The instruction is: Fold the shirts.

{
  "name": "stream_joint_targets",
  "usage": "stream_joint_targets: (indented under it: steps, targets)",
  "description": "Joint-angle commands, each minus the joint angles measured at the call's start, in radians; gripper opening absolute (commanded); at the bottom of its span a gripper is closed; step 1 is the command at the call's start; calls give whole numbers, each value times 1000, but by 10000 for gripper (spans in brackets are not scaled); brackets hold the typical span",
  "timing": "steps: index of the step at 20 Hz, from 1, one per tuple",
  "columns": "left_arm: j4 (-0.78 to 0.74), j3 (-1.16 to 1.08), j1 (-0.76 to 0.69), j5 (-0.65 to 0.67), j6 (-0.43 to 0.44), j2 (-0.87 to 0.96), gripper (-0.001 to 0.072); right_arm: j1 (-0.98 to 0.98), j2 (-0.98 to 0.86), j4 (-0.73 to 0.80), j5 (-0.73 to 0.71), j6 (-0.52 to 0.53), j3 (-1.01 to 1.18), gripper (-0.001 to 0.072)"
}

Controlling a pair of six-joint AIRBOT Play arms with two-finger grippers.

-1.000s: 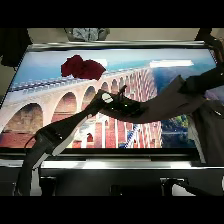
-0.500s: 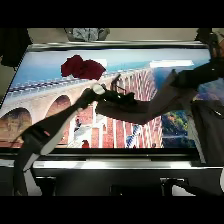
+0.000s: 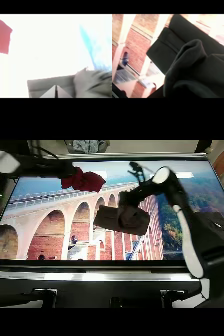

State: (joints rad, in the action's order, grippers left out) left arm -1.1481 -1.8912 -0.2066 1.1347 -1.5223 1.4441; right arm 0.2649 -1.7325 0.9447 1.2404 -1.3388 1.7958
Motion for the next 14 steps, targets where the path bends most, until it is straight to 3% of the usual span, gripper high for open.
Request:
stream_joint_targets:
  steps: [1,2,3,4,8,12,14]
  targets:
    - [-54,0,49,62,27,-138,26,103,-155,-161,-158,-12,0,119]
    - [-54,0,45,75,31,-156,26,111,-178,-203,-182,-11,0,349]
    - [-54,0,43,85,33,-168,26,112,-187,-244,-194,11,0,644]
    - [-54,0,40,90,34,-172,26,110,-179,-254,-195,63,0,697]
    - [-55,2,37,89,52,-164,26,-9,-68,-6,-74,73,0,698]
    - [-60,23,37,89,61,-156,27,-227,25,444,299,55,-11,660]
    - [-62,42,37,89,61,-156,26,-301,26,480,371,56,-111,641]
